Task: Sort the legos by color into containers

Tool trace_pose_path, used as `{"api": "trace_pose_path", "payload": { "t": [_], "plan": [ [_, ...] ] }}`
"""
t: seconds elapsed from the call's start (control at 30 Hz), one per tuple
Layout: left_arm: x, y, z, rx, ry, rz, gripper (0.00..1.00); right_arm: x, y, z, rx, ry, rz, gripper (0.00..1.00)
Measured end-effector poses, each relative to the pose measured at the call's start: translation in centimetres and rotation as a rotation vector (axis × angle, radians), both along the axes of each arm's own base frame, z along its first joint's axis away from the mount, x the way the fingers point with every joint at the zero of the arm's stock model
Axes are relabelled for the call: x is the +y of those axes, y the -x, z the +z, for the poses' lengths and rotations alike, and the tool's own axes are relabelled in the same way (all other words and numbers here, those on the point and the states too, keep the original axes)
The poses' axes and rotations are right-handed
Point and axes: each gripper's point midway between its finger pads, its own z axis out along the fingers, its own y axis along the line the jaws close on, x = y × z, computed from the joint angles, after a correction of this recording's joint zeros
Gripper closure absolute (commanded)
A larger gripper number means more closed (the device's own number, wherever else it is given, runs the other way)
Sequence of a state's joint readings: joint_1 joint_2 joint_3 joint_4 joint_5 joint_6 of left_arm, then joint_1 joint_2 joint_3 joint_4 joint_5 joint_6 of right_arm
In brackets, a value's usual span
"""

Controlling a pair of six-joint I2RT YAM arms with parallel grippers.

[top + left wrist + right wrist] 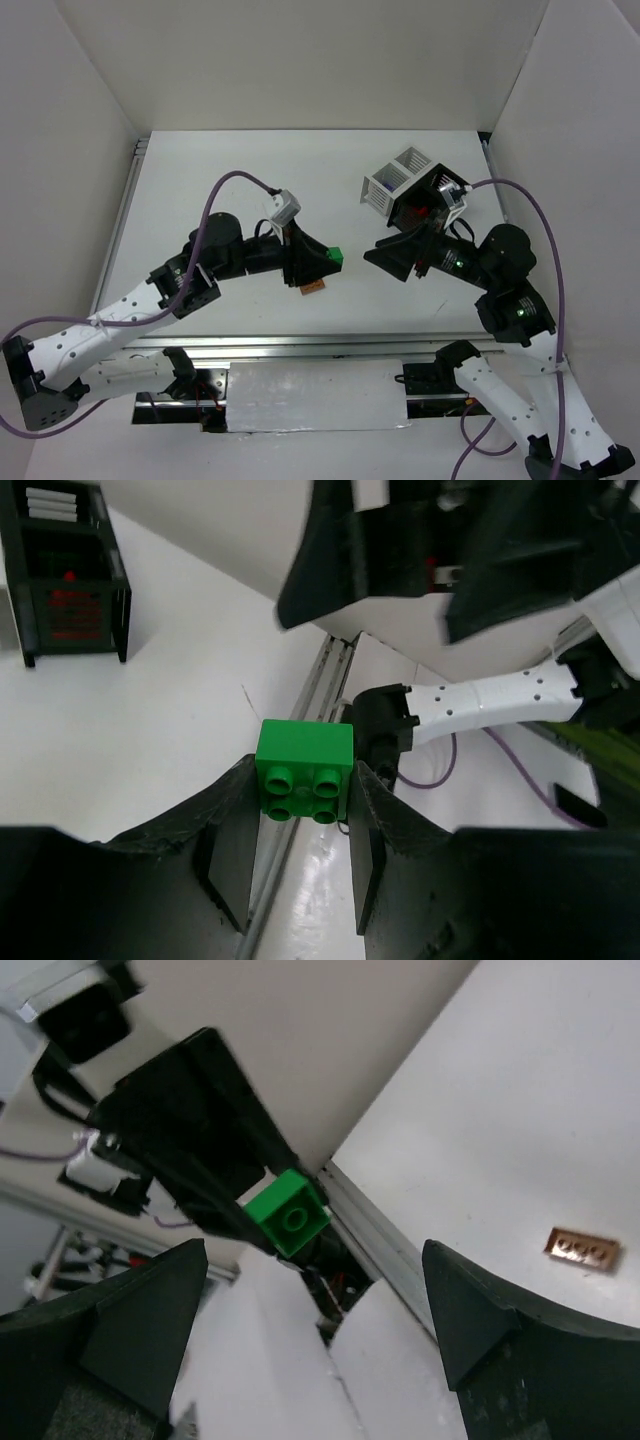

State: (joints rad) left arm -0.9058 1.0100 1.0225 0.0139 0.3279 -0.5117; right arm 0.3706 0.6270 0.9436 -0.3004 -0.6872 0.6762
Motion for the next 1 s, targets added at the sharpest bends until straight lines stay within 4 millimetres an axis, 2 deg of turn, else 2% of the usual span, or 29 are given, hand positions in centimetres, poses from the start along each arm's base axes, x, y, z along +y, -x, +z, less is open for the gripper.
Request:
{"api": "trace_pose_path", "payload": {
  "t": [0.07, 0.13, 0.2, 0.27, 0.37, 0.47, 0.53, 0.73, 0.8, 0.87, 0.93, 1.0],
  "plan": [
    [-0.3, 0.3, -0.3, -0.084, -0.008, -0.038, 1.0, 0.1, -0.5, -1.4, 0.125, -0.045, -0.025, 0.04],
    [-0.2, 0.4, -1.2, -0.165, -0.015, -0.055, 1.0, 0.2, -0.7, -3.7, 0.253, -0.085, -0.049, 0.04],
    [-0.1, 0.4, -2.6, -0.227, -0.033, -0.061, 1.0, 0.2, -0.7, -6.0, 0.379, -0.114, -0.077, 0.04],
    [-0.3, 0.1, -4.1, -0.269, -0.068, -0.069, 1.0, 0.1, -0.7, -7.2, 0.455, -0.135, -0.102, 0.04],
    [-0.9, -0.3, -5.0, -0.317, -0.103, -0.088, 1.0, 0.0, -0.6, -6.7, 0.495, -0.179, -0.113, 0.04],
    [-2.0, -0.2, -5.0, -0.375, -0.127, -0.123, 1.0, 0.3, -0.1, -5.6, 0.503, -0.237, -0.084, 0.04],
    [-2.6, 0.2, -4.7, -0.425, -0.128, -0.145, 1.0, 0.6, 0.2, -5.3, 0.515, -0.267, -0.054, 0.04],
    [-3.4, 0.9, -2.8, -0.523, -0.073, -0.16, 1.0, 1.8, 0.7, -6.7, 0.616, -0.308, 0.006, 0.05],
    [-3.5, 0.8, -2.0, -0.547, -0.042, -0.151, 1.0, 2.3, 0.9, -6.5, 0.63, -0.317, 0.033, 0.09],
    [-3.6, 0.8, -1.5, -0.558, -0.022, -0.147, 1.0, 2.9, 1.4, -6.2, 0.634, -0.325, 0.067, 0.13],
    [-3.8, 0.8, -1.3, -0.56, -0.006, -0.148, 1.0, 3.4, 1.9, -5.8, 0.635, -0.333, 0.104, 0.23],
    [-4.1, 0.8, -1.3, -0.551, 0.003, -0.152, 1.0, 3.8, 2.3, -5.2, 0.625, -0.349, 0.135, 0.42]
  ]
}}
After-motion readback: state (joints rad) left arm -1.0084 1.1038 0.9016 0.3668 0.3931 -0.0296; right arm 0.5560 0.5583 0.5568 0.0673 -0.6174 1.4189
